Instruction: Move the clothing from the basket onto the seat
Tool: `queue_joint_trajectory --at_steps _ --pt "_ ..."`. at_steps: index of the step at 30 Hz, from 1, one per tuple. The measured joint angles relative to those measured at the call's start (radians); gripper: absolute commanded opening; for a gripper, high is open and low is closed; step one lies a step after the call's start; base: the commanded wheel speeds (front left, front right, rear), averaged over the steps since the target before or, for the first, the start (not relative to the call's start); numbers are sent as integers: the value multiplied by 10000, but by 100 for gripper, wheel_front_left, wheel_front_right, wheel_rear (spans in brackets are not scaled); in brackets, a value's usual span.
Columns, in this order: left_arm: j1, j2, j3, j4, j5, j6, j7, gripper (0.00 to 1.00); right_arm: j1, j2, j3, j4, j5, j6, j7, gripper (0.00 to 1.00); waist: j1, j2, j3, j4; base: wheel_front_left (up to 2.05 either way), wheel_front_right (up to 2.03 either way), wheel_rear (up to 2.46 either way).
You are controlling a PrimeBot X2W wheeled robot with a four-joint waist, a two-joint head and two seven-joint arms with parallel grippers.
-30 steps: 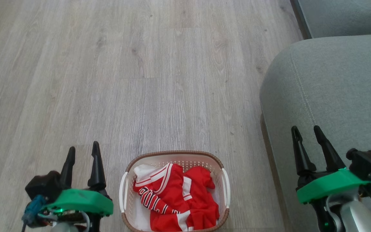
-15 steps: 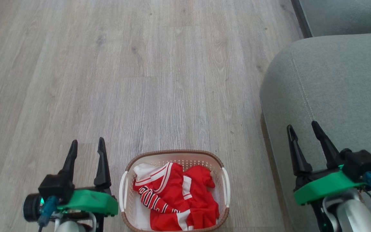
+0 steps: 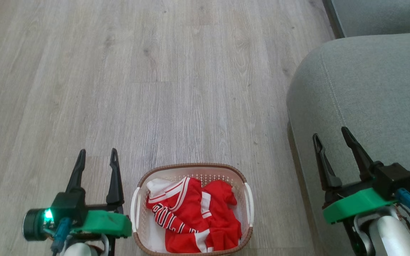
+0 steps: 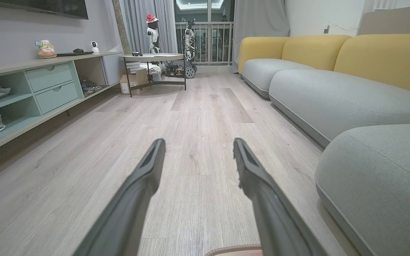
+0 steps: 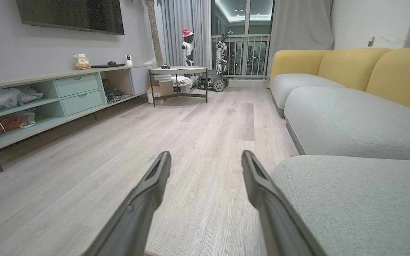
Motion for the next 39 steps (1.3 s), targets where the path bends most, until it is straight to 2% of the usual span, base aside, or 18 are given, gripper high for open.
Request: queue_joint_trajectory --at_steps 18,39 --pt "-6 4 -56 54 -13 36 0 100 -19 -12 0 178 201 0 0 100 0 0 273 -109 0 0 0" --pt "-803 6 -366 522 -117 207 -2 100 -1001 -307 27 236 662 0 0 100 0 0 1691 -266 0 0 0"
